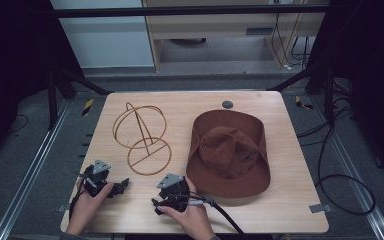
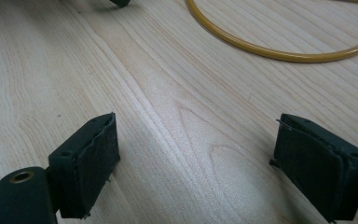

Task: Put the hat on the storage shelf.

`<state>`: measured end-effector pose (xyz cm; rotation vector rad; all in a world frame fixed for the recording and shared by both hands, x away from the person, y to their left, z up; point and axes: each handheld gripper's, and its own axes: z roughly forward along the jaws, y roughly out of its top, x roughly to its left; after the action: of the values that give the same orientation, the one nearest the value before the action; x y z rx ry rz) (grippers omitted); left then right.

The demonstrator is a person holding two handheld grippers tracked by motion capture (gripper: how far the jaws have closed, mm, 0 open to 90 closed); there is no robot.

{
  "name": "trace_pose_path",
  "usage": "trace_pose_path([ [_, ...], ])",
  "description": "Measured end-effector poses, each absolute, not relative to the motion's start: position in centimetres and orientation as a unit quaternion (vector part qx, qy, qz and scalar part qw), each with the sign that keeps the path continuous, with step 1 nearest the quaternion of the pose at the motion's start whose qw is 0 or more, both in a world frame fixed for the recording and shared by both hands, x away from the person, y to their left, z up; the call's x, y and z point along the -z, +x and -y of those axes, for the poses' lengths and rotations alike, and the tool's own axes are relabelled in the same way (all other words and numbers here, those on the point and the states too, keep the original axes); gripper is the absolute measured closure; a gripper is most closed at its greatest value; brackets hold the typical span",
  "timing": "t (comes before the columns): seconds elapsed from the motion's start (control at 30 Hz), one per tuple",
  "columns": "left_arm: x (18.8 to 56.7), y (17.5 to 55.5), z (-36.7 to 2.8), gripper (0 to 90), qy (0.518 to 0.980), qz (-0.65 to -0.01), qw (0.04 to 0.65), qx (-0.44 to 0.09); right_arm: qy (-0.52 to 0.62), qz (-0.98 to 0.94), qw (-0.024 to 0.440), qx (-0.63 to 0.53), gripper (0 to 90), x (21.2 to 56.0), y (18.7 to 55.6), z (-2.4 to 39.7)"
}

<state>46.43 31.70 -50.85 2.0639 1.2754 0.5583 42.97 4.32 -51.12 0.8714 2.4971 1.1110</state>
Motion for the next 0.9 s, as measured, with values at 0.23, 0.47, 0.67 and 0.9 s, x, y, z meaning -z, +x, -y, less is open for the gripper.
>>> trace_pose_path([
  [0.23, 50.8, 46.4, -31.7, 0.0, 0.786, -0.486, 0.319, -0.213, 0.302, -0.862, 0.137, -0.384, 13.9, 51.1, 43.0, -4.3],
  [0.47, 50.8, 46.3, -31.6, 0.0, 0.785, -0.487, 0.319, -0.213, 0.307, -0.861, 0.142, -0.38, 14.9, 51.0, 42.8, -4.4],
  [0.67, 50.8, 46.2, -31.6, 0.0, 0.786, -0.486, 0.318, -0.212, 0.274, -0.877, 0.139, -0.369, 18.6, 48.6, 42.2, -4.4],
  [0.9, 50.8, 46.2, -31.6, 0.0, 0.785, -0.487, 0.318, -0.212, 0.259, -0.89, 0.139, -0.349, 13.6, 44.0, 42.8, -2.7],
])
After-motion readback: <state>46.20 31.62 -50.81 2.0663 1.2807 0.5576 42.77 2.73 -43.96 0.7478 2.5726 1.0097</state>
